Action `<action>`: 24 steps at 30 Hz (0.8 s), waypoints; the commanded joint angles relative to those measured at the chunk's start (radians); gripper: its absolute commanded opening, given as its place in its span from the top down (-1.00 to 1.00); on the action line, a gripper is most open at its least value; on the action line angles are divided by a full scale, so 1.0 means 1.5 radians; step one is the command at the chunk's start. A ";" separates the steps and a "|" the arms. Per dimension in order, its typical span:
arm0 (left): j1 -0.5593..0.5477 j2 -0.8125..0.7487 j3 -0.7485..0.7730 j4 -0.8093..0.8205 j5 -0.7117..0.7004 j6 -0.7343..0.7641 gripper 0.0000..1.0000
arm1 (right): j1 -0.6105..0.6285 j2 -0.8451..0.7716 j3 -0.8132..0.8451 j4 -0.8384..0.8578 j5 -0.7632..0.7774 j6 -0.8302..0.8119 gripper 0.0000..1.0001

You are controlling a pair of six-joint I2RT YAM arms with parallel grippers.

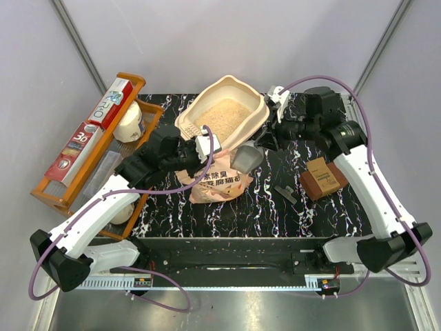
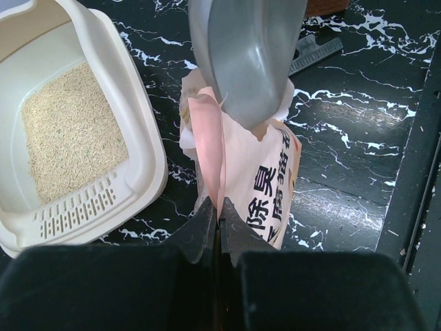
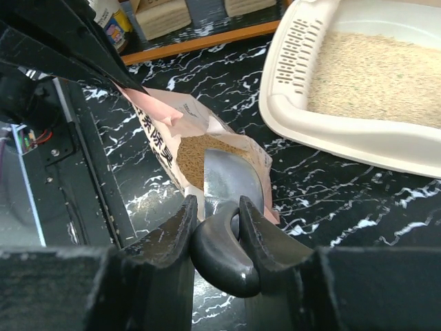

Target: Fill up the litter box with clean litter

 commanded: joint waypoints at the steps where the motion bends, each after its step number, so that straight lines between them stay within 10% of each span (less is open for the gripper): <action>1: 0.001 -0.007 0.024 0.066 0.028 -0.018 1.00 | 0.016 0.068 0.015 0.002 -0.050 0.001 1.00; 24: -0.008 0.022 0.055 0.117 0.032 -0.082 1.00 | 0.077 0.121 -0.060 0.149 0.299 0.368 1.00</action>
